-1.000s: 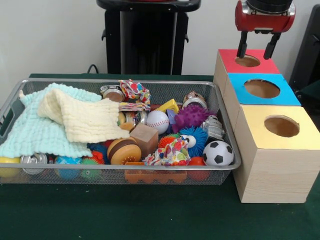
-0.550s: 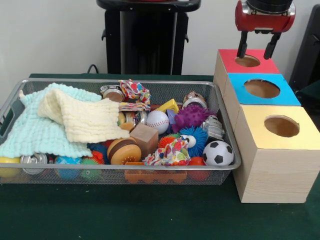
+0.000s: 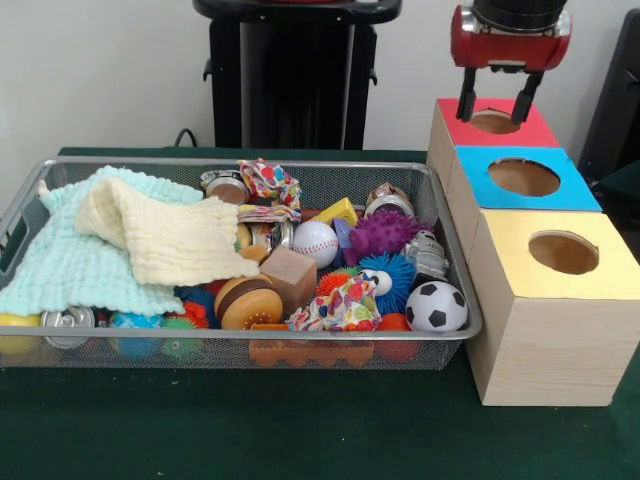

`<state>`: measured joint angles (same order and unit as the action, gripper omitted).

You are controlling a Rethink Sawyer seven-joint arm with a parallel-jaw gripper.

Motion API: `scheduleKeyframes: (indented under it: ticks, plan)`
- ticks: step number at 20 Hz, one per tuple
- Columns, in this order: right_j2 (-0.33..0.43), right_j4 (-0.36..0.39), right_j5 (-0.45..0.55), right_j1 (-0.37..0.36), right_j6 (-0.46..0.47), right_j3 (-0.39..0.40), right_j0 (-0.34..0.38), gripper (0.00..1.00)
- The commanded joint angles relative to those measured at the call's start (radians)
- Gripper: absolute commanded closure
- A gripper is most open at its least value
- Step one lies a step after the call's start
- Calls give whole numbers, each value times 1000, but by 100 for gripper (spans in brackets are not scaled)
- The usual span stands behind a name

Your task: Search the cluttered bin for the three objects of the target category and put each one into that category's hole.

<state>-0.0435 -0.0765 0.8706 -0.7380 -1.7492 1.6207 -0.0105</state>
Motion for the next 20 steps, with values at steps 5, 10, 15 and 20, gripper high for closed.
scheduleKeyframes:
  ticks: [5,10,15,20]
  plan:
    - [119,35,-137,74,34,105,145,0]
    - [136,41,-126,71,23,103,154,0]
    - [158,40,-150,80,43,122,193,0]
    - [184,47,-184,92,52,143,230,0]
